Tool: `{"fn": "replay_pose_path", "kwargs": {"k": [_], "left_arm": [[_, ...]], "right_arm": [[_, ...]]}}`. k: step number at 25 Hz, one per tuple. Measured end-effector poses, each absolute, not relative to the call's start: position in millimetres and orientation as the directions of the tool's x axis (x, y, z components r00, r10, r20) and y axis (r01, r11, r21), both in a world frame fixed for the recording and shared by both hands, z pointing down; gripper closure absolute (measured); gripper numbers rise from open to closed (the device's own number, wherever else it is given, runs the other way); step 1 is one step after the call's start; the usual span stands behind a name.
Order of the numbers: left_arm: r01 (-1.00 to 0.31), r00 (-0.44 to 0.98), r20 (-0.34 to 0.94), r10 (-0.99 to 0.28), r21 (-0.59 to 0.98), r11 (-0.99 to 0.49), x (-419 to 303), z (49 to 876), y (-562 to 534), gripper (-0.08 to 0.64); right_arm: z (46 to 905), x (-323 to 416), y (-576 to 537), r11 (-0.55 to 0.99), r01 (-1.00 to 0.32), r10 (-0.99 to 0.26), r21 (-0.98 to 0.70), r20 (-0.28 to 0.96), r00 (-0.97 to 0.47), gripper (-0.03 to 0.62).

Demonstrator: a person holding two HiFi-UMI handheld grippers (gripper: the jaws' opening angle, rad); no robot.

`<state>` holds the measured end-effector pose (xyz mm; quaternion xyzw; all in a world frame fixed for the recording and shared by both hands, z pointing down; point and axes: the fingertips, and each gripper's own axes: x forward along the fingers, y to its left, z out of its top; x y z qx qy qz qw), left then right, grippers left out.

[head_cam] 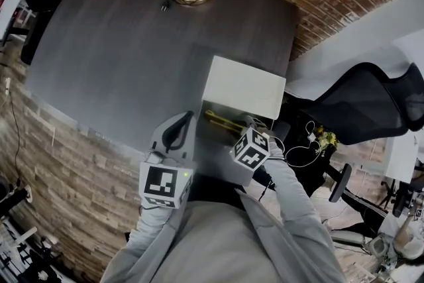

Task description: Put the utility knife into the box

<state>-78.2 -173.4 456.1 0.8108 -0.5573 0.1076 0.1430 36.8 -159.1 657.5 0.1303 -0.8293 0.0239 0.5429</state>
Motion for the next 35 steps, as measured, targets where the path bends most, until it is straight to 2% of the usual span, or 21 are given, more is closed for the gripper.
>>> {"fn": "replay_pose_path", "kwargs": {"k": [13, 21, 28, 35], "left_arm": [[-0.934, 0.358, 0.314, -0.879, 0.103, -0.343, -77.5, 449.1, -175.2, 0.540], [-0.931, 0.365, 0.281, -0.888, 0.081, -0.357, -74.5, 432.3, -176.5, 0.540], [-0.926, 0.376, 0.244, -0.894, 0.053, -0.375, -68.5, 411.7, -178.8, 0.540], [-0.919, 0.390, 0.209, -0.897, 0.030, -0.393, -64.0, 392.4, -180.0, 0.540]], "right_arm": [[633.5, 38.2, -163.6, 0.950, -0.284, -0.242, 0.127, 0.876, -0.418, 0.453], [598.4, 48.6, -169.2, 0.913, -0.378, -0.325, 0.150, 0.828, -0.457, 0.453], [542.8, 61.4, -183.7, 0.837, -0.526, -0.461, 0.153, 0.714, -0.526, 0.453], [477.1, 78.1, -194.0, 0.738, -0.661, -0.610, 0.132, 0.548, -0.572, 0.453]]}}
